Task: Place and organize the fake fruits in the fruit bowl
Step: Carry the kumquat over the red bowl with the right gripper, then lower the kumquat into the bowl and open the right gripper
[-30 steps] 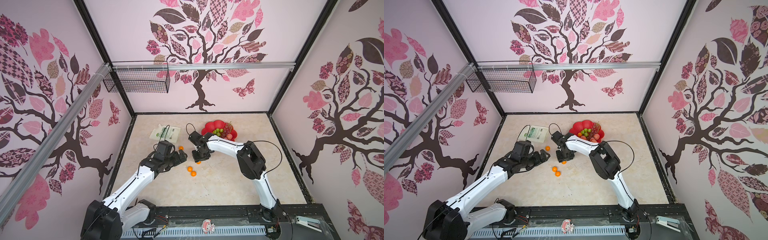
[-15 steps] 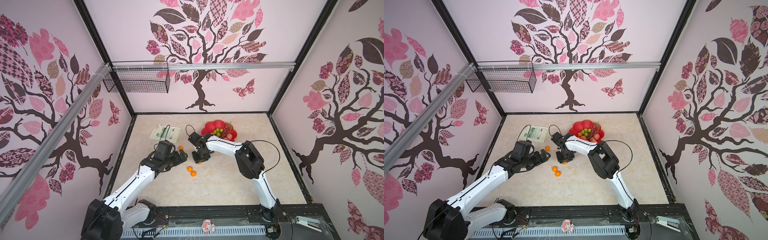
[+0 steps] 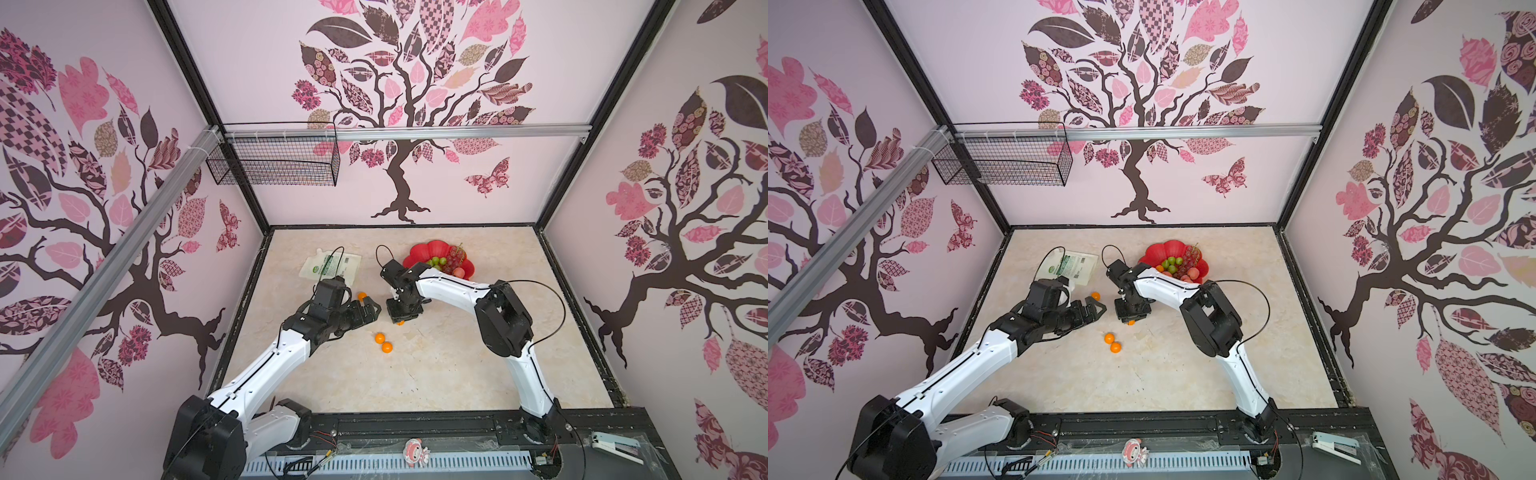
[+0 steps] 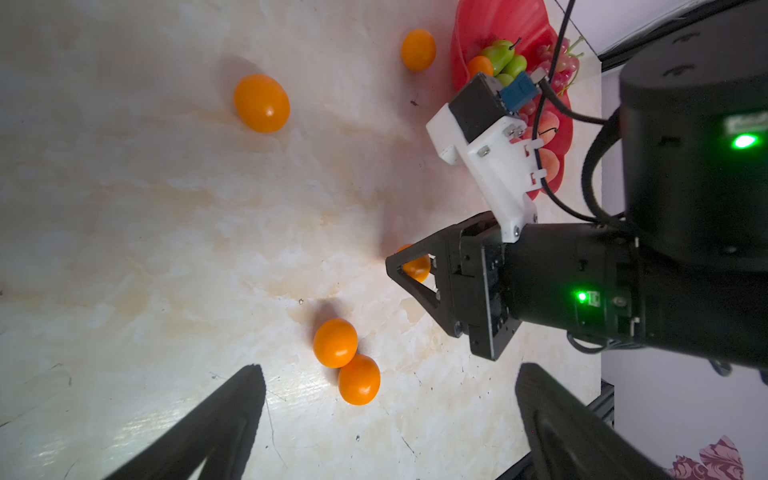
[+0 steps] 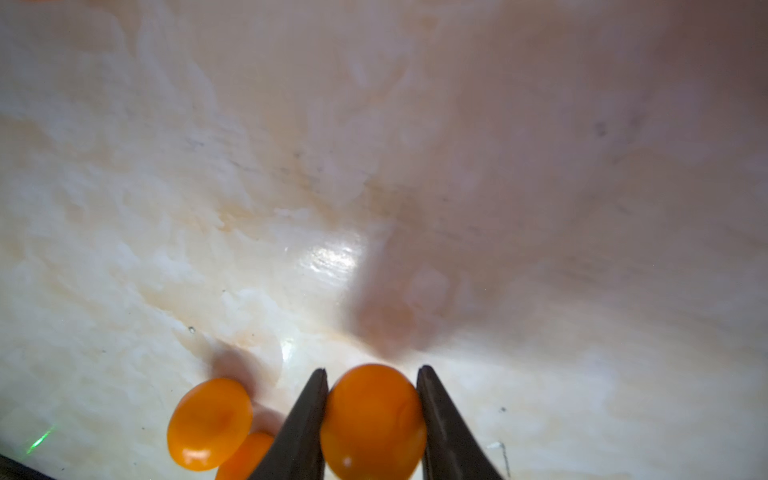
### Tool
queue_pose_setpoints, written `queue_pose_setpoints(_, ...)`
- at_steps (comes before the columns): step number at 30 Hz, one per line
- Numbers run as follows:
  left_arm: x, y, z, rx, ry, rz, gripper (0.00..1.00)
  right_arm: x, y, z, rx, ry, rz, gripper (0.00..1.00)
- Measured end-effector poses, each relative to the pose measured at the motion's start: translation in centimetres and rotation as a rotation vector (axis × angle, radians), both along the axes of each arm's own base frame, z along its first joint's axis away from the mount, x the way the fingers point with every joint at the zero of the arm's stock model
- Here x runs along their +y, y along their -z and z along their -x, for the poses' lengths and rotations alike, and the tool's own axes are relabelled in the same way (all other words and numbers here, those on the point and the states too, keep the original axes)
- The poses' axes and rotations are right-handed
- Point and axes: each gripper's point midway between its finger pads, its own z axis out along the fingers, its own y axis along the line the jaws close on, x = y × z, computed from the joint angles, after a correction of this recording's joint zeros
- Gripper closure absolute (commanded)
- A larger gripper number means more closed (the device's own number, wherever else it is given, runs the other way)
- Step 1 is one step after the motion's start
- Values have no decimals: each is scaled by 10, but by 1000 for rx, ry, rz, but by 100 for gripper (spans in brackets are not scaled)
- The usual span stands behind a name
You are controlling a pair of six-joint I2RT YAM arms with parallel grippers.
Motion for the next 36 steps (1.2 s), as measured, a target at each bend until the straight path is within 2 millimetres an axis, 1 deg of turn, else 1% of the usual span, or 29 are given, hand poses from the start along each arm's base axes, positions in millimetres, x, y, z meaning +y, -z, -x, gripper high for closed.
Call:
queue_pose_setpoints(3,-6,-7,-7,-18,19,1,2,-14,-23,-15,-27,46,-44,67)
queue_pose_setpoints(7,-19,-17,-20,-41,50,-4,2,-34,-59,-39,-94,111,-107,67)
queue_pose_setpoints(10,-31,-24,-32,-59,72,-11,2,-50,-72,-54,-122,155,-125,67)
queue_pose_setpoints(16,-56,-33,-55,-88,119,-31,2,-71,-73,-72,-133,211,-116,67)
queue_pose_setpoints(19,-64,-34,-67,-93,127,-39,2,-74,-79,-87,-162,224,-115,67)
queue_pose_setpoints(22,-69,-35,-77,-96,126,-43,2,-73,-78,-100,-184,227,-107,67)
queue_pose_setpoints(25,-72,-34,-83,-94,126,-48,2,-76,-68,-109,-182,236,-82,67)
queue_pose_setpoints(31,-71,-25,-85,-78,119,-64,2,-77,-42,-116,-149,243,-30,65)
queue_pose_setpoints(36,-73,-14,-86,-50,122,-77,2,-76,-32,-121,-137,241,-8,63)
